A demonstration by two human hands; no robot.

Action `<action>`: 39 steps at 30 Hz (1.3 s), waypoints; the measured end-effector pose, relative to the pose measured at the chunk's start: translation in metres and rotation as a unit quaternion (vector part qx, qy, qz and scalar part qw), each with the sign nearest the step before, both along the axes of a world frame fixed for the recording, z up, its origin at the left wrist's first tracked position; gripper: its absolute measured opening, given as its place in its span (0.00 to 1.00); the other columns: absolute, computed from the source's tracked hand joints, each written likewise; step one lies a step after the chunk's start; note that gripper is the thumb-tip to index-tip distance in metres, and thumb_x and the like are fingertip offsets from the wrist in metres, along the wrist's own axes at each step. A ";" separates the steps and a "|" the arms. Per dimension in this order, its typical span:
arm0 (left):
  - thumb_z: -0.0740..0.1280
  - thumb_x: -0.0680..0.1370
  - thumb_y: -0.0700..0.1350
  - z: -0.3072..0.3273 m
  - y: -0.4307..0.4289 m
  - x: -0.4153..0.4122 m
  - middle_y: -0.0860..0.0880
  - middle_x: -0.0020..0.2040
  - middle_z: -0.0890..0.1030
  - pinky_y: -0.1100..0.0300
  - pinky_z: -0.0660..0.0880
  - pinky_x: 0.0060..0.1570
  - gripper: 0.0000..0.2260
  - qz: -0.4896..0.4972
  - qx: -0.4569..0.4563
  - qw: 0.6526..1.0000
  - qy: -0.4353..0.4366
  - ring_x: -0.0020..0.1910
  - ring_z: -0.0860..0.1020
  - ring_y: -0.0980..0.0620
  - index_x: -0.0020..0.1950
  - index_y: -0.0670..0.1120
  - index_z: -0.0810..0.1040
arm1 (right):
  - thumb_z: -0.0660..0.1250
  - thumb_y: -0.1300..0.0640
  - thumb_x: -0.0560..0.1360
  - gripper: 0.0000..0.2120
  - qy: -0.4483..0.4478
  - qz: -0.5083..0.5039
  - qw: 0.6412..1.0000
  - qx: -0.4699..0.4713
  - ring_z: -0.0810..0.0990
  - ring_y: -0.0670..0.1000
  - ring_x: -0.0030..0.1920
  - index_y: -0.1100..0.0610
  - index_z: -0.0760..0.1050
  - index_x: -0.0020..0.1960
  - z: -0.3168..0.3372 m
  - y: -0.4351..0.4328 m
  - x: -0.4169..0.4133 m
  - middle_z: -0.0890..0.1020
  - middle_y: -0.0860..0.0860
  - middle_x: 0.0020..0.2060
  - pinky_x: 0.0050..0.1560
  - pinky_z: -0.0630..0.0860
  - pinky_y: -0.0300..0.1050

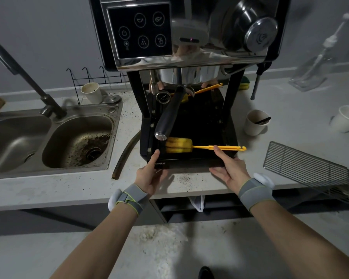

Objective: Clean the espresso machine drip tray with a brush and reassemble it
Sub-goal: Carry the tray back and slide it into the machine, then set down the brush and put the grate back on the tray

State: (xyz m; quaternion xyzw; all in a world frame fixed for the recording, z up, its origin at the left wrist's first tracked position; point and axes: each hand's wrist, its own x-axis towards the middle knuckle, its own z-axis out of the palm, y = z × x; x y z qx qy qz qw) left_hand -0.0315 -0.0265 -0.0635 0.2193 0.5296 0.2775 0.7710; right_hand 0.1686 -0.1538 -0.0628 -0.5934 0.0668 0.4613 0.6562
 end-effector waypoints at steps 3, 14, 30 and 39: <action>0.77 0.71 0.51 0.004 -0.005 0.000 0.39 0.51 0.82 0.53 0.83 0.43 0.21 -0.020 0.033 0.998 0.056 0.44 0.81 0.45 0.56 0.39 0.79 | 0.81 0.48 0.65 0.49 -0.015 0.025 0.999 -0.015 0.80 0.62 0.59 0.51 0.57 0.78 0.002 -0.002 -0.001 0.69 0.57 0.73 0.57 0.80 0.59; 0.72 0.76 0.46 0.032 -0.022 0.003 0.51 0.62 0.73 0.58 0.68 0.57 0.25 0.047 0.315 0.912 0.260 0.58 0.71 0.55 0.71 0.48 0.70 | 0.79 0.42 0.65 0.46 -0.188 0.010 0.977 -0.105 0.74 0.57 0.63 0.57 0.61 0.72 0.003 -0.004 0.005 0.74 0.54 0.64 0.64 0.73 0.52; 0.69 0.78 0.52 0.044 -0.063 0.065 0.53 0.45 0.87 0.55 0.78 0.48 0.09 -0.257 0.637 0.610 0.395 0.47 0.83 0.50 0.54 0.51 0.85 | 0.70 0.49 0.75 0.15 -0.648 0.118 0.733 -0.170 0.75 0.57 0.60 0.49 0.79 0.61 0.038 -0.021 0.024 0.80 0.50 0.57 0.57 0.67 0.52; 0.67 0.79 0.50 0.046 -0.046 0.103 0.50 0.52 0.82 0.51 0.72 0.55 0.10 -0.315 0.653 0.529 0.441 0.56 0.76 0.46 0.58 0.54 0.82 | 0.66 0.49 0.79 0.13 -0.703 0.287 0.612 -0.220 0.75 0.56 0.60 0.48 0.81 0.62 0.043 0.000 0.031 0.79 0.51 0.58 0.57 0.72 0.51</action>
